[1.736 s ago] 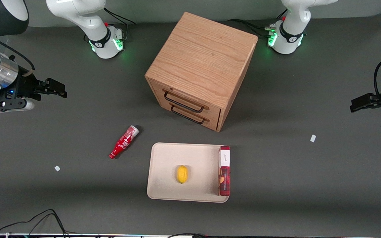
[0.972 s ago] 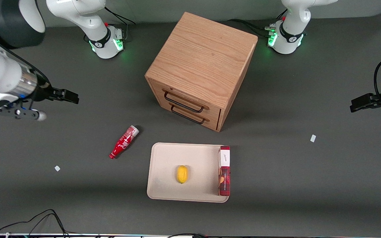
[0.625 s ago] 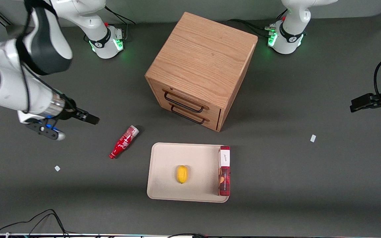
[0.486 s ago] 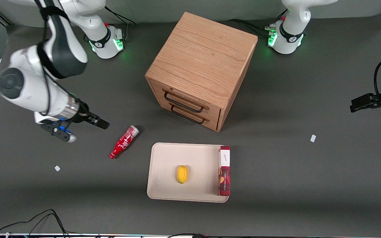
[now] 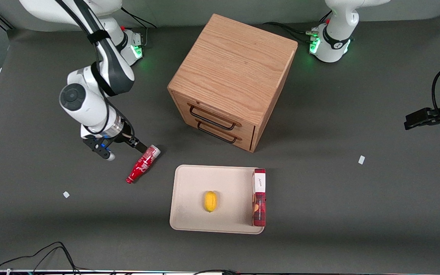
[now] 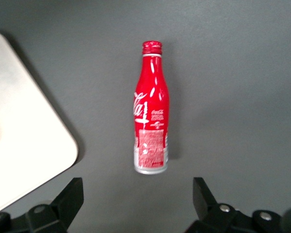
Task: Place coke bottle on tray
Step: 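Move the right gripper down over the red Coca-Cola bottle, then close the right gripper around the bottle's body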
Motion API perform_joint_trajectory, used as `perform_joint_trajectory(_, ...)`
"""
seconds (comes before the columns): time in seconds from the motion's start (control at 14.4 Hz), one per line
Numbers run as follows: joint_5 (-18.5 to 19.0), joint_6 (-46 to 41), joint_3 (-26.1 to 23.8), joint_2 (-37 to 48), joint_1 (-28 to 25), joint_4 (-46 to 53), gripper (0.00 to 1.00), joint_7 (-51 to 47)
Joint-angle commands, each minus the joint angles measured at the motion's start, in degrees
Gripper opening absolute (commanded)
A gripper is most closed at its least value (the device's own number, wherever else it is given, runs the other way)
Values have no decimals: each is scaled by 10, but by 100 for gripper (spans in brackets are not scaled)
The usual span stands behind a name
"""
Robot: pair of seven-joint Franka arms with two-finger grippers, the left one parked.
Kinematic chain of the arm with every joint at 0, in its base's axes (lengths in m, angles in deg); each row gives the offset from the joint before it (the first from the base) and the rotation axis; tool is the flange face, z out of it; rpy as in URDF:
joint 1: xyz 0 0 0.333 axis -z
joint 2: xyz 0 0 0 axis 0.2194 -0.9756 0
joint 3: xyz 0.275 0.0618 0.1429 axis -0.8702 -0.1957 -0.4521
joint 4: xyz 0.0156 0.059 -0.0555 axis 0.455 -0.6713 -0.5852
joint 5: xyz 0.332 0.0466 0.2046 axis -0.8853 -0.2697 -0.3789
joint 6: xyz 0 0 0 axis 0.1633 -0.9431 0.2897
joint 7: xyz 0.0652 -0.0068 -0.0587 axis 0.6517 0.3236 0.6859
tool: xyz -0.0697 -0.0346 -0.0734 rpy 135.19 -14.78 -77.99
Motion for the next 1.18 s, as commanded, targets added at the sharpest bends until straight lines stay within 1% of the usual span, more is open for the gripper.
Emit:
perform_joint_trajectory(0.0, 41, 60, -4, -42, 2, -9, 100, -53)
perform_joint_trajectory(0.07, 53, 80, -4, -59, 2, -9, 100, -62)
perform_joint_trajectory(0.21, 62, 111, -4, -87, 2, -9, 100, -69)
perform_joint_trajectory(0.83, 66, 190, 3, -157, 3, -6, 100, -70)
perform_joint_trajectory(1.11, 68, 206, 5, -173, 3, -1, 100, -70)
